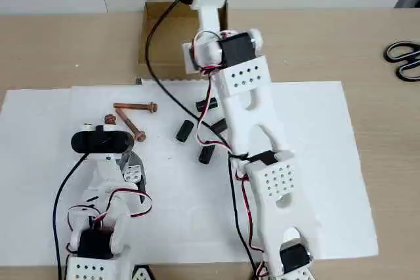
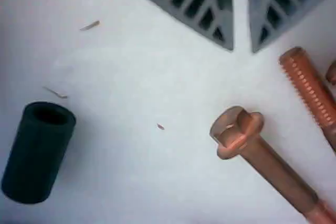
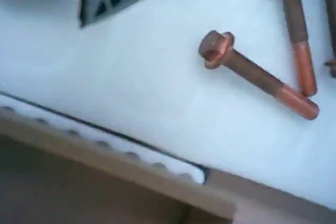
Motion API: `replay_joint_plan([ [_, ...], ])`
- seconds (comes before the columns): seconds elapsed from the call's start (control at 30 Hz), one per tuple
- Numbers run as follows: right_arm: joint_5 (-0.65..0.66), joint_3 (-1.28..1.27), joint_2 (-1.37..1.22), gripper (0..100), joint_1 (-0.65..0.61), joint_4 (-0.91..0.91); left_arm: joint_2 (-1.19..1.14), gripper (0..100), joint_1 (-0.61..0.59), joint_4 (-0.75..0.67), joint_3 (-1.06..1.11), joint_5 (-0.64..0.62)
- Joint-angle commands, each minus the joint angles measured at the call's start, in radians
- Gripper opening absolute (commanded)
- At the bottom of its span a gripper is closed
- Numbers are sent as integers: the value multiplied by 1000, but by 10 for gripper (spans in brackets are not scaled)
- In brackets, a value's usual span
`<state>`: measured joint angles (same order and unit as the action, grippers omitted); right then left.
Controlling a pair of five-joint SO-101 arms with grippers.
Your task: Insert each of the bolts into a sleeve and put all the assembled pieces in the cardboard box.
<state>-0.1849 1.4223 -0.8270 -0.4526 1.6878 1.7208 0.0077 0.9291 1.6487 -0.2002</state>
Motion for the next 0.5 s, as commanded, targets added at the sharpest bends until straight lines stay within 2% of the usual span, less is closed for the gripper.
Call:
replay_joint_plan([
  [0.0, -72, 37, 27, 41, -24, 10, 11, 6, -3, -21, -5, 3],
  [0.23, -189, -227, 117, 41, -65, 8, 11, 6, -3, -21, -5, 3],
  [0.47, -249, -486, 211, 41, -77, 1, 11, 6, -3, -21, -5, 3],
])
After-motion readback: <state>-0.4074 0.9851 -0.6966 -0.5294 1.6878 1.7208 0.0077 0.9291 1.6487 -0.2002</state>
